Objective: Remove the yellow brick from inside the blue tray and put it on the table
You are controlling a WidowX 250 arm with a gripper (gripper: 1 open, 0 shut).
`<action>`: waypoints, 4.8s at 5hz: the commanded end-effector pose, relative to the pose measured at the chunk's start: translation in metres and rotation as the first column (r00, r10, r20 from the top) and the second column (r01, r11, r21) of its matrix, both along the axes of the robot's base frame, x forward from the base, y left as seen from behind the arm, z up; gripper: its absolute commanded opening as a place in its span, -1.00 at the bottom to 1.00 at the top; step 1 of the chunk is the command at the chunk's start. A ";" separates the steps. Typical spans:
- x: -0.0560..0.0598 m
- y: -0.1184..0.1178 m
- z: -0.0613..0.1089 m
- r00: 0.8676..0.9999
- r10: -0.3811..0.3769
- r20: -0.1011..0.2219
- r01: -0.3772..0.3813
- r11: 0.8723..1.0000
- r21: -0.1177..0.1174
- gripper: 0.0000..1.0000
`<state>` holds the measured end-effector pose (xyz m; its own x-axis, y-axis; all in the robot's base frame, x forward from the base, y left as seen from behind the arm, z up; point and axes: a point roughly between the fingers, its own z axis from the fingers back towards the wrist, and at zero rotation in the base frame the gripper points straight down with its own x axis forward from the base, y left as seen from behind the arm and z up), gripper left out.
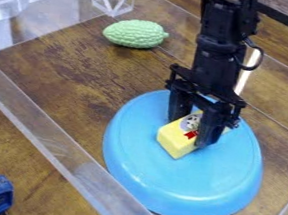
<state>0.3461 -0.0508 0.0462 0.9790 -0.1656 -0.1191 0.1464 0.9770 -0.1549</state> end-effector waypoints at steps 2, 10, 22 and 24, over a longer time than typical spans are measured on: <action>0.009 0.006 0.030 1.000 -0.007 0.023 0.006 0.999 0.037 -1.00; -0.018 0.002 0.067 0.997 -0.035 0.073 0.024 0.988 0.154 -1.00; -0.031 0.036 0.063 0.974 -0.110 0.198 0.066 0.975 0.213 -1.00; -0.033 0.035 0.052 0.964 -0.101 0.247 0.055 0.981 0.188 -1.00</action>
<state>0.3097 -0.0200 0.0764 0.9670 -0.2537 0.0249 0.2518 0.9658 0.0620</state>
